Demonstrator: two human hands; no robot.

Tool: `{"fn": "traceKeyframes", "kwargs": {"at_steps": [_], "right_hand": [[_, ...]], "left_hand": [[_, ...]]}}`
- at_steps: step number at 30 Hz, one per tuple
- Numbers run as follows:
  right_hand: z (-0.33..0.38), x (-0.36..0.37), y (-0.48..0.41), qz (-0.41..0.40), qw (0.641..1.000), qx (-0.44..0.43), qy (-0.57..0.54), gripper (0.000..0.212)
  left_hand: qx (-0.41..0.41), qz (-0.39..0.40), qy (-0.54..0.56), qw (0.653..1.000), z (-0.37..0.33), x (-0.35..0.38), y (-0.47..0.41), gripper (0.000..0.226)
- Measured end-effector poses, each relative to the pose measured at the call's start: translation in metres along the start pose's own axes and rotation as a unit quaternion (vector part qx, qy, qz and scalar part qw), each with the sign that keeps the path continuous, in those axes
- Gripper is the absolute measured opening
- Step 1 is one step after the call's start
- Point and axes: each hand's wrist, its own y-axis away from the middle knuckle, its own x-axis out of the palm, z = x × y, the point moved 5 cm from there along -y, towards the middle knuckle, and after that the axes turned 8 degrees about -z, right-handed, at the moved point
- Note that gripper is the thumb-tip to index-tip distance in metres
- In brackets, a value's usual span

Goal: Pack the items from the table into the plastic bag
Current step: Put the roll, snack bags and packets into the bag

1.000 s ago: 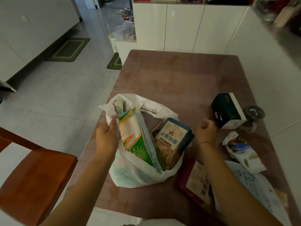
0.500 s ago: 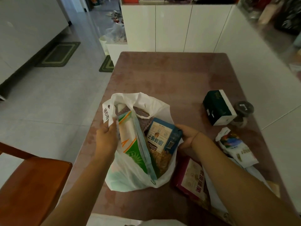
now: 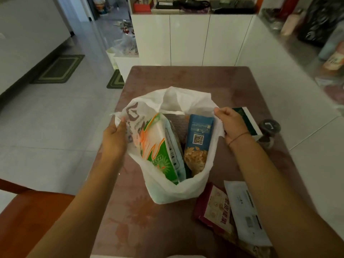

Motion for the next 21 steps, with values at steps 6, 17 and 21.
{"fn": "traceKeyframes", "kwargs": {"at_steps": [6, 17, 21], "right_hand": [[-0.020, -0.014, 0.005, 0.006, 0.998, 0.055, -0.020, 0.022], [-0.003, 0.046, -0.005, 0.022, 1.000, 0.009, 0.003, 0.019], [-0.036, 0.023, 0.000, 0.024, 0.997, 0.065, 0.018, 0.017]], "left_hand": [[-0.036, 0.024, -0.038, 0.998, 0.019, 0.018, -0.002, 0.030], [-0.006, -0.028, -0.078, 0.997, 0.022, -0.017, -0.025, 0.033], [-0.018, -0.020, -0.097, 0.995, 0.028, -0.013, -0.021, 0.032]]}}
